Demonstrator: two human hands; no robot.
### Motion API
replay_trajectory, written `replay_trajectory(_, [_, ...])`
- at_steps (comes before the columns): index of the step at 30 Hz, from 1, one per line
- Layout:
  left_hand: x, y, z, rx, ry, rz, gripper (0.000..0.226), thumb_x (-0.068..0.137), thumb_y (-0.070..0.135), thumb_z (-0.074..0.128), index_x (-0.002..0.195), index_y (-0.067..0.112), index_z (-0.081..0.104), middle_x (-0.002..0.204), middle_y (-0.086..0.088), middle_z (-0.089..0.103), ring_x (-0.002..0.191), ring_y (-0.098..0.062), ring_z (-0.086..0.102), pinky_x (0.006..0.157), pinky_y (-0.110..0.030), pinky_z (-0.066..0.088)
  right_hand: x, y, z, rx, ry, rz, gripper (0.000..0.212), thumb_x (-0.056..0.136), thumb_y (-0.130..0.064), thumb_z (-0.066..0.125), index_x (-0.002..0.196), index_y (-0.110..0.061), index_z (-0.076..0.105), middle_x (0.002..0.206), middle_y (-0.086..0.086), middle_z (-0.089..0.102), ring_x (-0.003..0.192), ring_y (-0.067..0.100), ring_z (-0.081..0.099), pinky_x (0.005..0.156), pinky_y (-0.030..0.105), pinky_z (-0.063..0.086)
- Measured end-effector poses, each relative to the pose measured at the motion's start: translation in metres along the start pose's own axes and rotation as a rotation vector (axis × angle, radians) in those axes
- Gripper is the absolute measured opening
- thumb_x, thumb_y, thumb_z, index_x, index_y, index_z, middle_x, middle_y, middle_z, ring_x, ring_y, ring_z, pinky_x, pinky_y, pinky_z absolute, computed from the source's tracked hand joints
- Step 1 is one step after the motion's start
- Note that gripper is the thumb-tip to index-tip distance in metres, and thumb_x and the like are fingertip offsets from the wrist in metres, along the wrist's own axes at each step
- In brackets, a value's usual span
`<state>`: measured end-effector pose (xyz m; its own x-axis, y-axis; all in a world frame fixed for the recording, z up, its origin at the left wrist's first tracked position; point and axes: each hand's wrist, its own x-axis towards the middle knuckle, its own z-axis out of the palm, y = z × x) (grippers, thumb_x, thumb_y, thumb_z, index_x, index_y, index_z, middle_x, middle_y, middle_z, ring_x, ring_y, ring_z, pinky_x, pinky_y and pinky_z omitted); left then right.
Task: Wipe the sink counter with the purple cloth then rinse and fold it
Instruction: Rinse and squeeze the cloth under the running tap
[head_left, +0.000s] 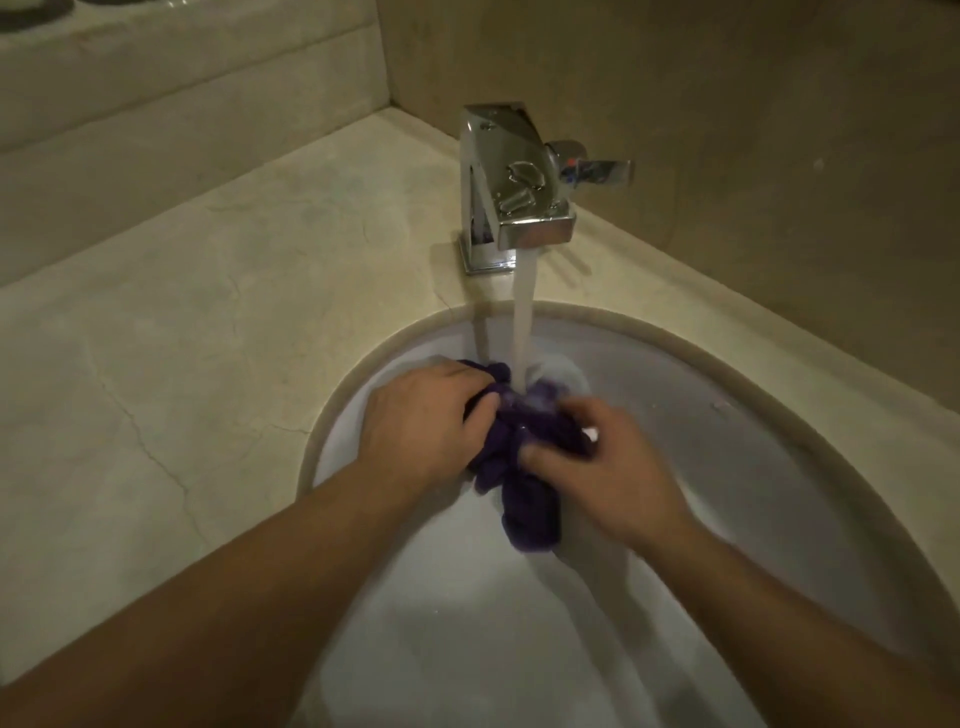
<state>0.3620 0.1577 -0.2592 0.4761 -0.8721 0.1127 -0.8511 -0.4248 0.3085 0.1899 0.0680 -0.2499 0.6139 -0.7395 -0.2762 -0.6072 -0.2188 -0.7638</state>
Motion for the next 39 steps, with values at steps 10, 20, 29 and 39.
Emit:
replay_trajectory(10, [0.001, 0.011, -0.002, -0.145, -0.131, -0.268, 0.031, 0.106, 0.039, 0.037, 0.118, 0.020, 0.057, 0.104, -0.011, 0.069, 0.097, -0.033, 0.063, 0.082, -0.041, 0.051, -0.002, 0.037, 0.031, 0.167, 0.231, 0.198, 0.054, 0.084, -0.003, 0.058, 0.133, -0.026, 0.054, 0.091, -0.009, 0.068, 0.080, 0.016, 0.067, 0.073, 0.030, 0.049])
replay_trajectory(20, [0.000, 0.005, -0.003, -0.402, 0.218, -0.218, 0.027, 0.102, 0.039, 0.045, 0.113, 0.026, 0.066, 0.098, 0.007, 0.070, 0.089, -0.012, 0.064, 0.078, -0.034, 0.050, 0.019, 0.017, -0.007, 0.547, 0.153, 0.005, 0.018, 0.100, -0.028, 0.056, 0.106, -0.034, 0.072, 0.101, -0.016, 0.071, 0.086, -0.009, 0.063, 0.080, 0.022, 0.046])
replay_trajectory(29, [-0.027, 0.028, 0.060, 0.002, 0.070, -0.054, 0.045, 0.100, 0.041, 0.028, 0.127, 0.025, 0.061, 0.130, 0.000, 0.063, 0.122, -0.019, 0.054, 0.103, -0.041, 0.044, 0.035, 0.037, 0.057, 0.017, 0.313, -0.227, 0.046, 0.100, -0.043, 0.044, 0.144, -0.030, 0.047, 0.133, -0.018, 0.055, 0.120, 0.005, 0.045, 0.107, 0.033, 0.035])
replay_trajectory(39, [-0.022, 0.038, 0.084, 0.046, 0.156, -0.236, 0.040, 0.094, 0.039, 0.033, 0.109, 0.019, 0.064, 0.103, -0.007, 0.066, 0.090, -0.026, 0.056, 0.077, -0.039, 0.039, 0.064, 0.062, 0.079, -0.256, 0.433, -0.148, 0.045, 0.098, -0.038, 0.024, 0.099, -0.021, 0.065, 0.098, -0.001, 0.064, 0.095, 0.027, 0.053, 0.087, 0.035, 0.036])
